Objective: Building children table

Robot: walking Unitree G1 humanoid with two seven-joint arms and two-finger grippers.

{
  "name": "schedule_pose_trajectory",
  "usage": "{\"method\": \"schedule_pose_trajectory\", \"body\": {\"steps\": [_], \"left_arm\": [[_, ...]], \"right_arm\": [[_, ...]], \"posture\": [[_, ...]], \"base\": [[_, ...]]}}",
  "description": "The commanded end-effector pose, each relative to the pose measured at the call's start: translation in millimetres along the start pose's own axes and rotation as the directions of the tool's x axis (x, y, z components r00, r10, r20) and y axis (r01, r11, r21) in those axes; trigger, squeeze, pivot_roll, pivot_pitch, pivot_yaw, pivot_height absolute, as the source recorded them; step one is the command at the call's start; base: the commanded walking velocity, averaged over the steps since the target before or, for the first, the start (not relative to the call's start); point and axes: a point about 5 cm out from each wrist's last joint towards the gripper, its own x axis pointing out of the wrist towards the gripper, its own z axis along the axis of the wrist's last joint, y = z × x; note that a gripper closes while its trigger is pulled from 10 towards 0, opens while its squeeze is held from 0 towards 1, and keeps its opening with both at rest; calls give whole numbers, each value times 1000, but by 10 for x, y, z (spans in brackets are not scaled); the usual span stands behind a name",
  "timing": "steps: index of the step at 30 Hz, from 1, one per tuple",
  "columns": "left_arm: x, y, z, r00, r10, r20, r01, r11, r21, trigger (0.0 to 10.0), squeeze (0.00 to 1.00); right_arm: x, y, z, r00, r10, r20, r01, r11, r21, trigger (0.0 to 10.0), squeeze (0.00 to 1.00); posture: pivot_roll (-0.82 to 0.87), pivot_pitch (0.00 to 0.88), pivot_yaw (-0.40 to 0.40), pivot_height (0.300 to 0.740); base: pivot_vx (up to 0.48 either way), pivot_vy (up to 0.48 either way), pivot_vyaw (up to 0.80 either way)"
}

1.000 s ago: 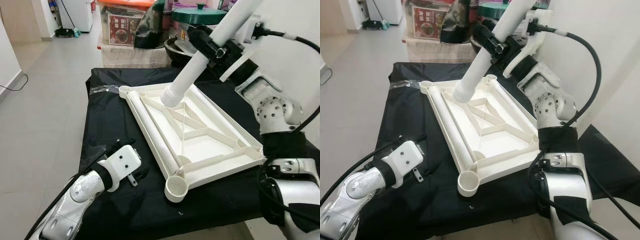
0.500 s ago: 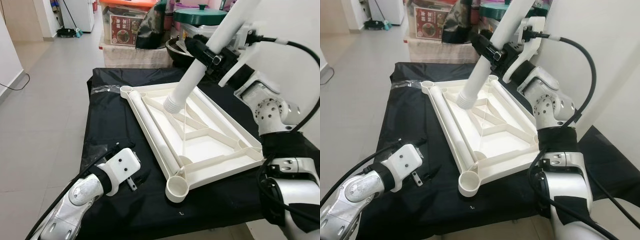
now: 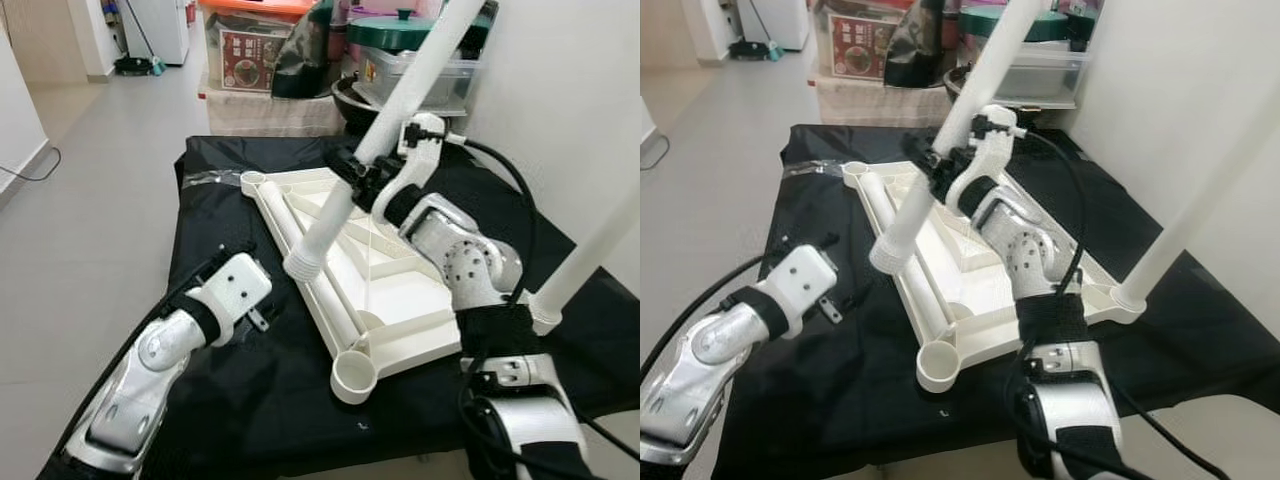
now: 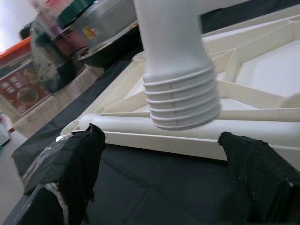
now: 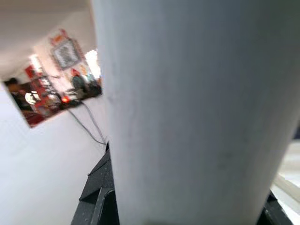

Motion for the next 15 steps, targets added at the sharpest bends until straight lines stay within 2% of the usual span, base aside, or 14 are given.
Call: {"method": "schedule_pose_trajectory", "body": {"steps": [1,3,7,8,15], "left_arm": [[31,23,-27,1000,14,-7,-14,999,-30,10000,0],[31,23,-27,1000,14,-7,-14,999,-30,10000,0],[87,34,-86,999,28,-25,-30,994,-103,10000,0],[113,4,-98,999,24,-24,-27,992,-125,10000,0],[167,-13,-98,1000,24,-11,-26,986,-162,10000,0]], "right_arm": [[-32,74,-14,999,36,10,-37,999,16,0,0],[-32,74,-14,999,36,10,-37,999,16,0,0],[-77,249,-9,996,76,42,-77,996,33,0,0],[-101,337,-28,993,105,45,-106,994,20,0,0],[-135,470,-104,989,138,43,-139,990,23,0,0]], "posture": [[48,0,-100,740],[48,0,-100,740],[44,0,-98,740],[44,0,-98,740],[40,0,-96,740]], "base": [[0,0,0],[0,0,0],[0,0,0],[0,0,0],[0,0,0]]}}
